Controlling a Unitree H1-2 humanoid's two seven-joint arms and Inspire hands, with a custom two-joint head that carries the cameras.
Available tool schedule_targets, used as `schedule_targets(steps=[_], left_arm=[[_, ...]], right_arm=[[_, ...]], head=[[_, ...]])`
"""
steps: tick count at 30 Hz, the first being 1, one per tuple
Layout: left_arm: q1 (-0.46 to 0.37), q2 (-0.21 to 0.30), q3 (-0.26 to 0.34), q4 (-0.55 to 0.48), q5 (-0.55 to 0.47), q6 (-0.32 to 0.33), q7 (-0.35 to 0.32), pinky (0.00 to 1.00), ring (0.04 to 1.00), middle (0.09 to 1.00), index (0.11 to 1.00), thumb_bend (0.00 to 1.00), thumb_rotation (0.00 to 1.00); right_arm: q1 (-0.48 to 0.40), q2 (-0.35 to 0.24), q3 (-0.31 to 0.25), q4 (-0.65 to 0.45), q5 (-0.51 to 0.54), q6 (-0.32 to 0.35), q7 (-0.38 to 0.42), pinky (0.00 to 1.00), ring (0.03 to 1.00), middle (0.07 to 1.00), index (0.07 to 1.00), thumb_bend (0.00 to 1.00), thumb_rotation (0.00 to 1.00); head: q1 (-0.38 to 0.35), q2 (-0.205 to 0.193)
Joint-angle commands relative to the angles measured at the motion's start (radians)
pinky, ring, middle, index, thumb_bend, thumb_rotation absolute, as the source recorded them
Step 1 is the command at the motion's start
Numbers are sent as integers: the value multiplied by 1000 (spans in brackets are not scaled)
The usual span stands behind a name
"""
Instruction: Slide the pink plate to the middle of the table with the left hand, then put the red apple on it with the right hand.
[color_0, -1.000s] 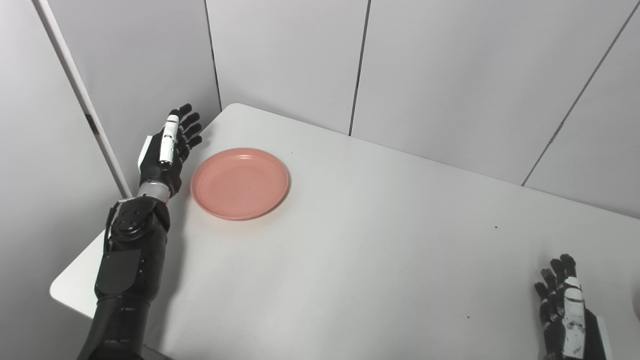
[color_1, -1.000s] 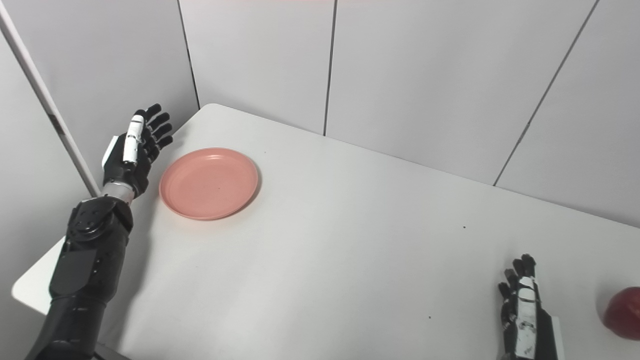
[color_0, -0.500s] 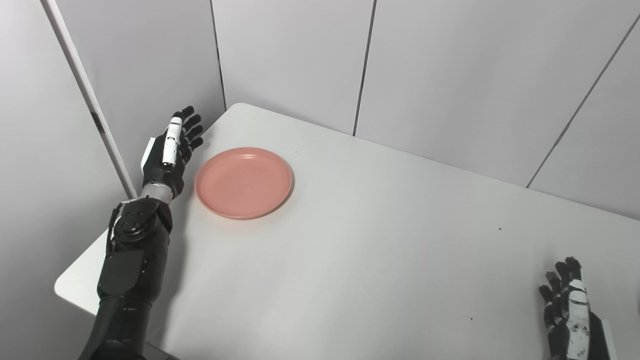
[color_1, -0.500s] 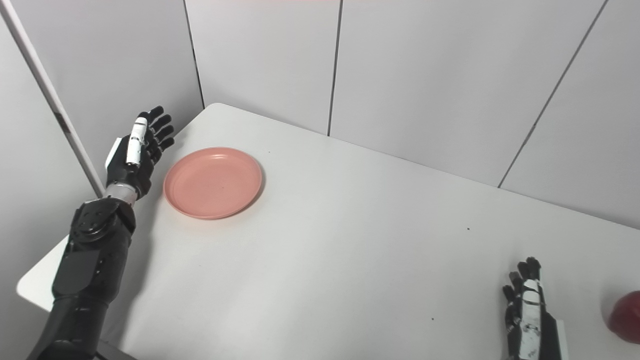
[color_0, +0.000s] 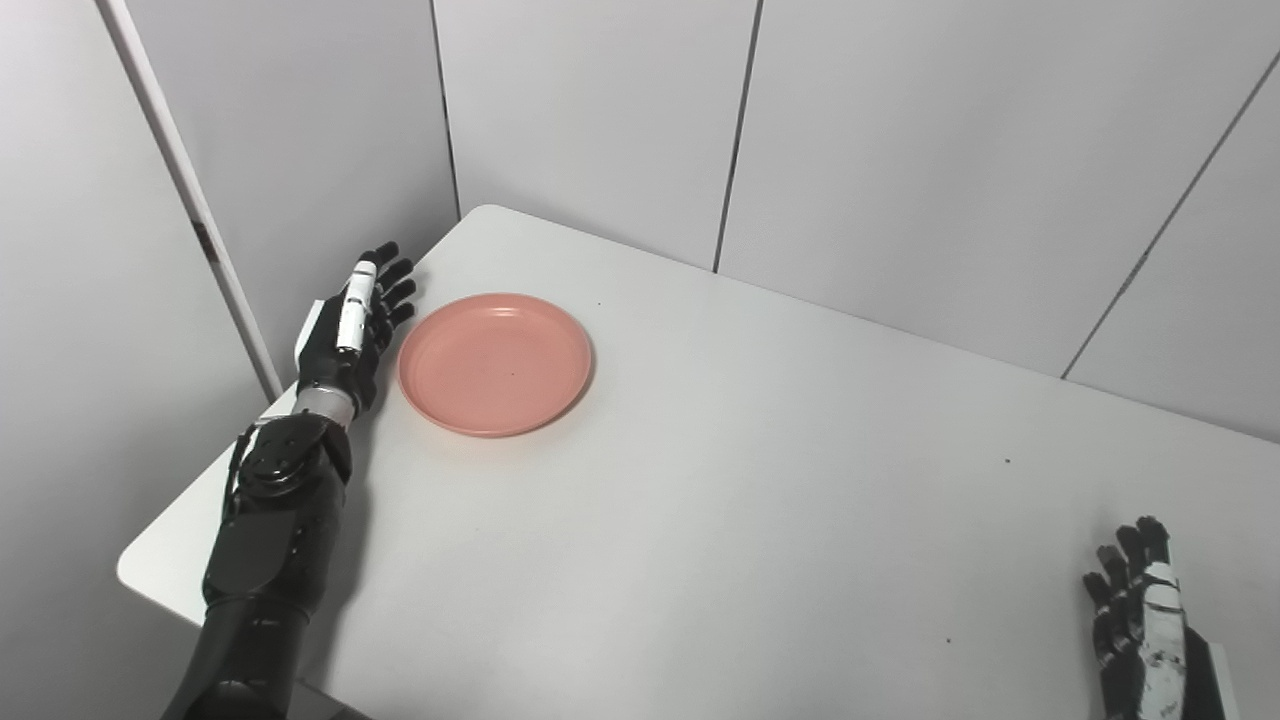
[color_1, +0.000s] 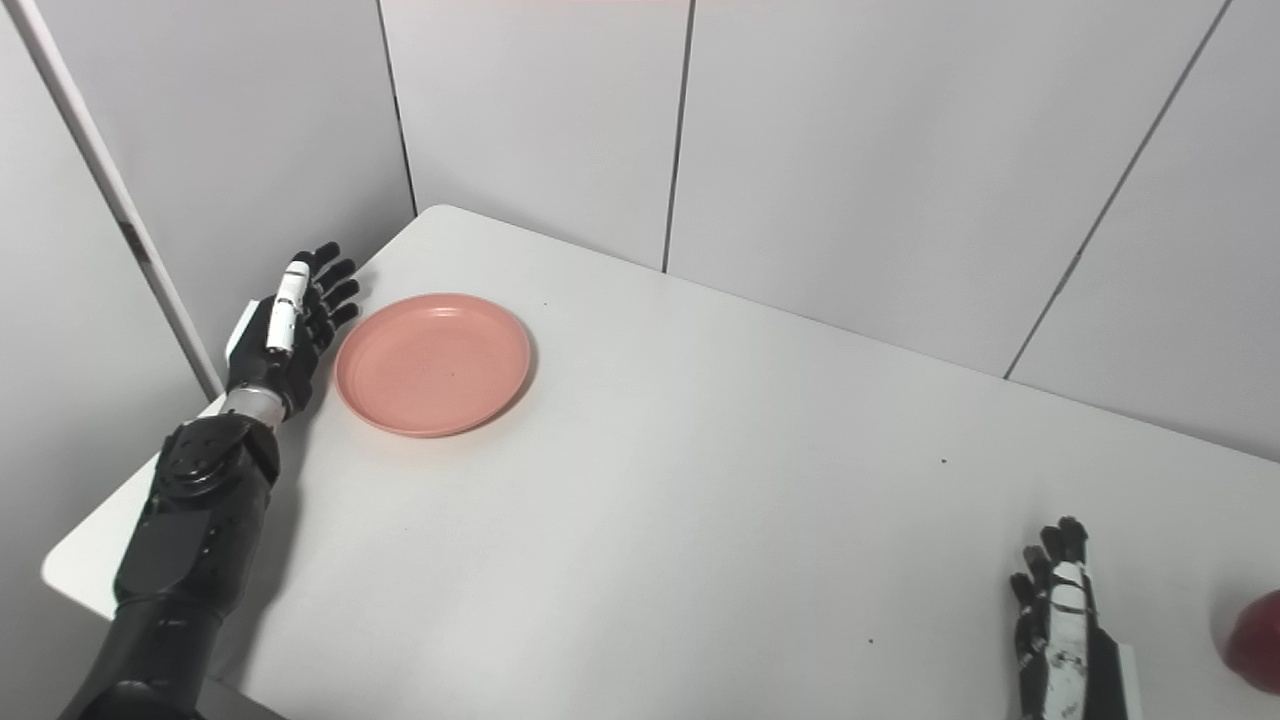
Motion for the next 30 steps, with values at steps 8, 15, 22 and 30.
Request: schedule_targets(steps=[8,15,22,30], left_arm=[[-21,4,-14,11,-17,-48,-22,941,928,919,896,299,1000],[-20,6,-20,44,-55,-58,-59,939,936,930,913,307,1000],[-25,12,-58,81,-10,-88,-49,916,919,917,900,308,1000],[-46,11,-83,139,-11,-132,-74,914,916,912,895,349,1000]], right_arm=[[-21,-2,-3,-49,1,5,0,1000,1000,1000,1000,55,1000],[-23,-4,-4,-42,1,-3,4,1000,1000,1000,1000,56,1000],[-23,-3,-5,-45,0,6,-1,1000,1000,1000,1000,69,1000],[-22,-3,-2,-46,-8,-2,1,1000,1000,1000,1000,65,1000]], head=[[-1,3],[-1,2],[-1,3],[-5,7]])
